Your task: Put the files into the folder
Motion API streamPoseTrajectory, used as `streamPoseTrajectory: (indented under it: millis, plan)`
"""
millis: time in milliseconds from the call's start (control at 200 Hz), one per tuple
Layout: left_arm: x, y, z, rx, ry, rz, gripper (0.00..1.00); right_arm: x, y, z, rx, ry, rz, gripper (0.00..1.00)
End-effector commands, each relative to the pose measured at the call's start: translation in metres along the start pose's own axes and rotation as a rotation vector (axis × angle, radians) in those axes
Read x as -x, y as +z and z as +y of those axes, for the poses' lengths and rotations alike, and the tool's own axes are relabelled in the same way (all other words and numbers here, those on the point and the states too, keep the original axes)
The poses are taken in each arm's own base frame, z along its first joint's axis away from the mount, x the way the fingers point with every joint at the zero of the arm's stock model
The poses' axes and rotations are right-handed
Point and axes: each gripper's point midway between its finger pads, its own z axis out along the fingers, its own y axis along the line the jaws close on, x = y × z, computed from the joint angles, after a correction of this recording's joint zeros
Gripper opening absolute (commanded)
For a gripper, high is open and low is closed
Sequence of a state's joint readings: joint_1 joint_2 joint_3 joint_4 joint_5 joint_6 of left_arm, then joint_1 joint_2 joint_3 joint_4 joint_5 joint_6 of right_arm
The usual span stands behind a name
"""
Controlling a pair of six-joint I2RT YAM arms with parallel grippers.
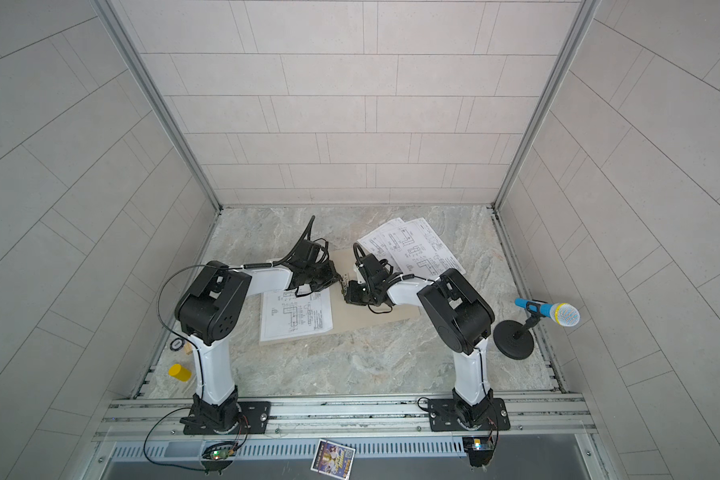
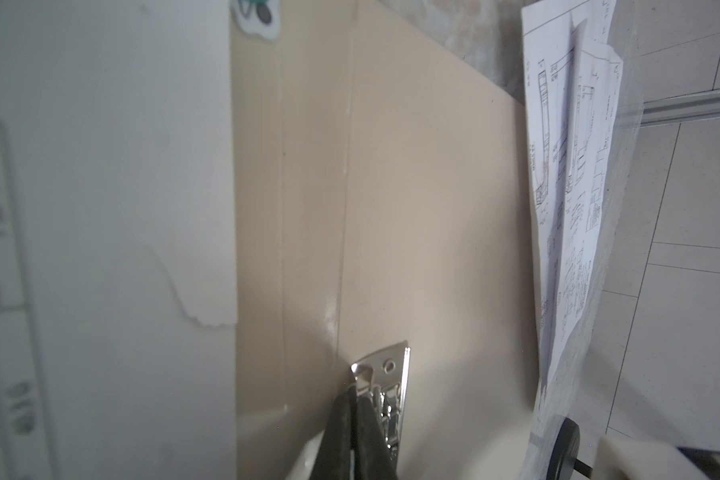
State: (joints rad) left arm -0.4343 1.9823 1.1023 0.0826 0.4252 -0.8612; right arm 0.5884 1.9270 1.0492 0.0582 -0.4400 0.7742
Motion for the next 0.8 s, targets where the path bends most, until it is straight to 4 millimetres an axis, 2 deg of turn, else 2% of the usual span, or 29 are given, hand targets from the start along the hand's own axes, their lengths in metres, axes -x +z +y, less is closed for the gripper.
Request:
streamPoseTrajectory:
  millis: [0, 635, 796]
  plan:
    - [-0.036, 0.012, 0.035, 0.113, -0.003, 0.116, 0.03, -0.021, 0.004, -0.078, -0.261, 0.098, 0.012, 0.00]
    - [-0.037, 0.014, 0.035, 0.111, 0.000, 0.119, 0.02, -0.001, -0.008, -0.069, -0.190, 0.152, -0.084, 0.00]
    - [-0.038, 0.015, 0.034, 0.108, 0.000, 0.124, 0.03, 0.000, -0.009, -0.075, -0.209, 0.160, -0.093, 0.00]
